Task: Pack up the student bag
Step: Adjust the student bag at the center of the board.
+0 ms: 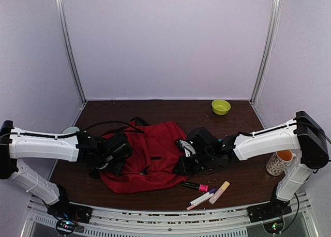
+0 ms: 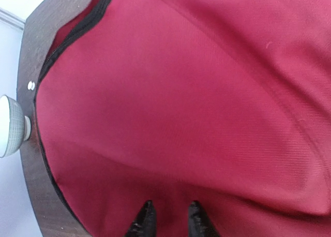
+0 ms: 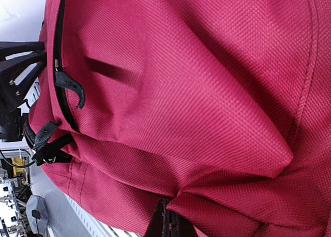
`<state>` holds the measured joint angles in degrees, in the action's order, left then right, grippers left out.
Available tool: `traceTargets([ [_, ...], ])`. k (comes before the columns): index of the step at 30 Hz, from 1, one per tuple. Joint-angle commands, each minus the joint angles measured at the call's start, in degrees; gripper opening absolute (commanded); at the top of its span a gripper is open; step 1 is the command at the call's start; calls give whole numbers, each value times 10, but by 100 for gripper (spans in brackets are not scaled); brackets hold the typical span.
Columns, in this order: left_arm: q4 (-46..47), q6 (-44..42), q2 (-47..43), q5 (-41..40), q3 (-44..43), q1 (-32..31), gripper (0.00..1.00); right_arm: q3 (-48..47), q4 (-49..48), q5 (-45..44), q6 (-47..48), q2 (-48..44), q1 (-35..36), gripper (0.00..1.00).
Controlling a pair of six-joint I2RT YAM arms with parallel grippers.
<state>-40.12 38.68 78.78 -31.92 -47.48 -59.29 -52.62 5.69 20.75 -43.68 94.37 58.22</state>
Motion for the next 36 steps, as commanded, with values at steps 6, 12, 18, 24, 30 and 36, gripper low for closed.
traceTargets([
  [6,-4,-24,-73,44,3,2,39,-22,14,-1,40,-18,6,12],
  [12,-29,-27,-84,38,-23,-4,49,-50,62,-23,75,-38,6,25],
  [18,-30,-44,-93,34,-39,-7,55,-64,104,-53,108,-62,6,39],
  [24,-13,-95,-93,45,-58,-8,57,-75,146,-97,139,-87,0,52],
  [30,50,-199,-73,130,-89,-8,58,-57,143,-118,140,-117,-15,66],
  [36,81,-322,9,283,-152,-8,58,-28,131,-123,133,-133,-24,70],
])
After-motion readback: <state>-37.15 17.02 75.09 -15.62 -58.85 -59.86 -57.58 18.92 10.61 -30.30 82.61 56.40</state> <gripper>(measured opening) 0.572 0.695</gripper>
